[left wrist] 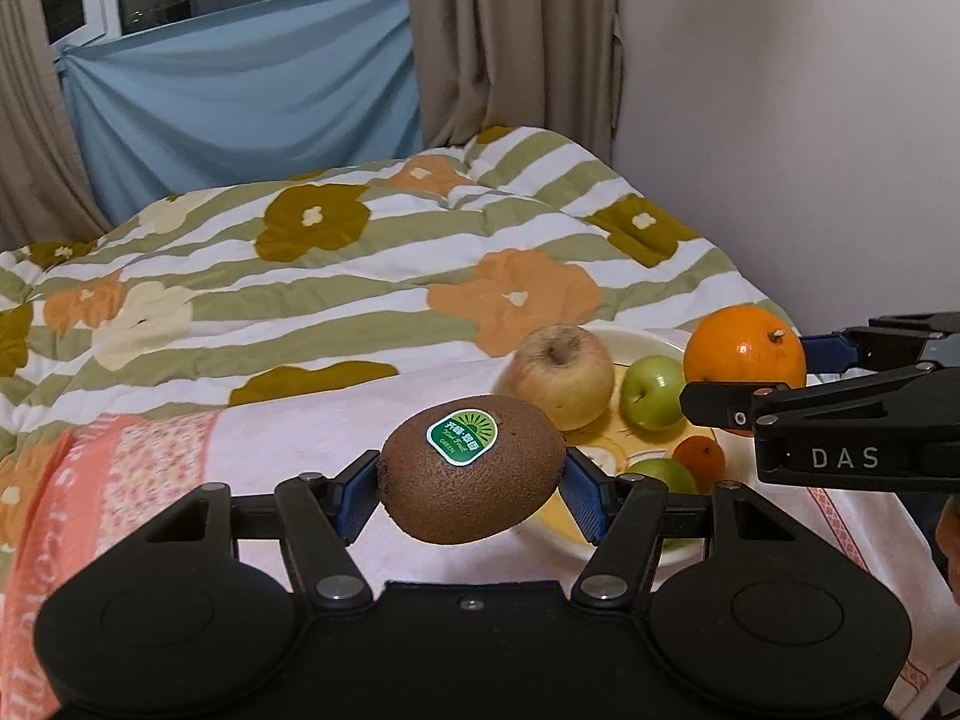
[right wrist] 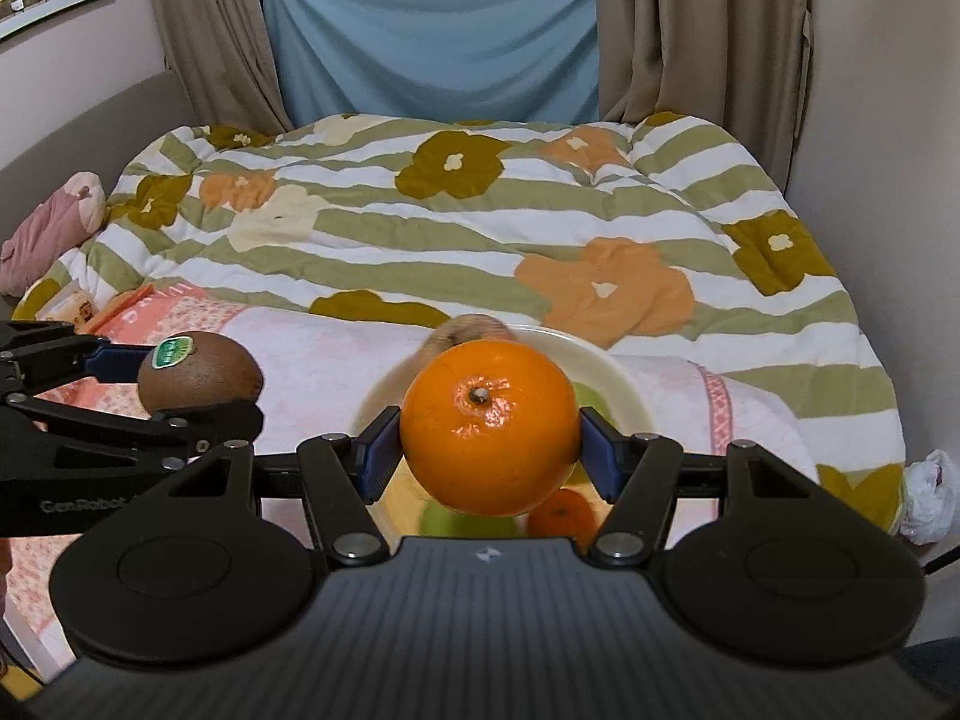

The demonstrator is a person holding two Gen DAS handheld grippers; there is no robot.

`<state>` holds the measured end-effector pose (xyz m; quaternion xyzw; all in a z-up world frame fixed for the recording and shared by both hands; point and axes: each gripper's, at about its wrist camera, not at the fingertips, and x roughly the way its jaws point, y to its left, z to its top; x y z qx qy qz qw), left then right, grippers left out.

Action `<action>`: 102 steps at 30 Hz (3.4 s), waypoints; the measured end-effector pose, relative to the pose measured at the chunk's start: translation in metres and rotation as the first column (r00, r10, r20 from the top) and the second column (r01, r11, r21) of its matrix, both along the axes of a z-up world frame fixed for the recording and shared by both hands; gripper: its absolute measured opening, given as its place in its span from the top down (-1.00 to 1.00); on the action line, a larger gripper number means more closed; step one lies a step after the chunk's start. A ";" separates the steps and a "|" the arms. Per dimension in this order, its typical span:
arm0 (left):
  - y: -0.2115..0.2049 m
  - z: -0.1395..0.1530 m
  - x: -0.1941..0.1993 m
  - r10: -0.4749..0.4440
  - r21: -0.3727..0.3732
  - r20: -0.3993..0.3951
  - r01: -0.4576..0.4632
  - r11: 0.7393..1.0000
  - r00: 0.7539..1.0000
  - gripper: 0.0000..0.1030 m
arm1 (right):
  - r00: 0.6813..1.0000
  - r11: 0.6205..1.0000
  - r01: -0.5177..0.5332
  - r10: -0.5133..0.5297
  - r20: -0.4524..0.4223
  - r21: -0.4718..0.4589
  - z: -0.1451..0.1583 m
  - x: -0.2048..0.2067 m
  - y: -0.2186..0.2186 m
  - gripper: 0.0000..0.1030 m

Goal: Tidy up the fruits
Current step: 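Carry the kiwi with the left tool while the right tool carries the orange into the bowl, then open both tools and lift them away from the bowl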

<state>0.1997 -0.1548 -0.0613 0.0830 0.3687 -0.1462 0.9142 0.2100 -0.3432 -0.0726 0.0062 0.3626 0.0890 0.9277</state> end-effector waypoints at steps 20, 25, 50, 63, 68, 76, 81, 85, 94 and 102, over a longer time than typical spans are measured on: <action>-0.066 -0.070 0.060 -0.003 0.037 -0.140 0.009 0.999 0.990 -0.31 | 0.997 0.999 -0.033 0.034 -0.068 0.028 -0.044 0.036 -0.052 -0.49; -0.069 -0.073 0.063 0.010 0.043 -0.169 -0.002 0.999 0.986 -0.32 | 0.996 0.999 -0.031 0.034 -0.077 0.035 -0.047 0.037 -0.053 -0.49; -0.029 -0.034 0.018 0.050 0.069 -0.085 -0.044 0.997 0.995 -0.84 | 0.992 0.993 -0.102 0.106 -0.074 0.055 -0.037 0.053 -0.019 -0.49; -0.018 -0.035 0.009 0.106 0.062 -0.079 -0.101 0.993 0.991 -0.84 | 0.990 0.991 -0.129 0.127 -0.056 -0.031 -0.053 0.054 0.003 -0.58; -0.017 -0.039 0.006 0.118 0.061 -0.088 -0.113 0.992 0.989 -0.84 | 0.990 0.988 -0.138 0.138 -0.001 -0.073 -0.050 0.045 0.004 -1.00; -0.020 -0.039 -0.004 0.124 0.062 -0.092 -0.118 0.991 0.988 -0.84 | 0.993 0.990 -0.115 0.114 -0.010 -0.080 -0.050 0.036 -0.005 -1.00; -0.021 -0.031 -0.009 0.130 0.053 -0.081 -0.126 0.991 0.988 -0.84 | 0.993 0.989 -0.115 0.117 0.013 -0.093 -0.042 0.028 -0.006 -1.00; -0.020 -0.013 -0.017 0.163 0.045 -0.059 -0.160 0.986 0.985 -0.84 | 0.990 0.987 -0.133 0.136 0.024 -0.089 -0.025 0.019 -0.006 -1.00; -0.010 0.020 -0.040 0.208 0.040 0.004 -0.208 0.977 0.978 -0.84 | 0.989 0.991 -0.116 0.121 0.079 -0.063 0.015 -0.005 -0.008 -1.00; 0.014 0.036 -0.072 0.162 0.018 0.051 -0.163 0.986 0.985 -0.84 | 0.991 0.998 -0.042 0.049 0.125 -0.051 0.045 -0.053 0.005 -1.00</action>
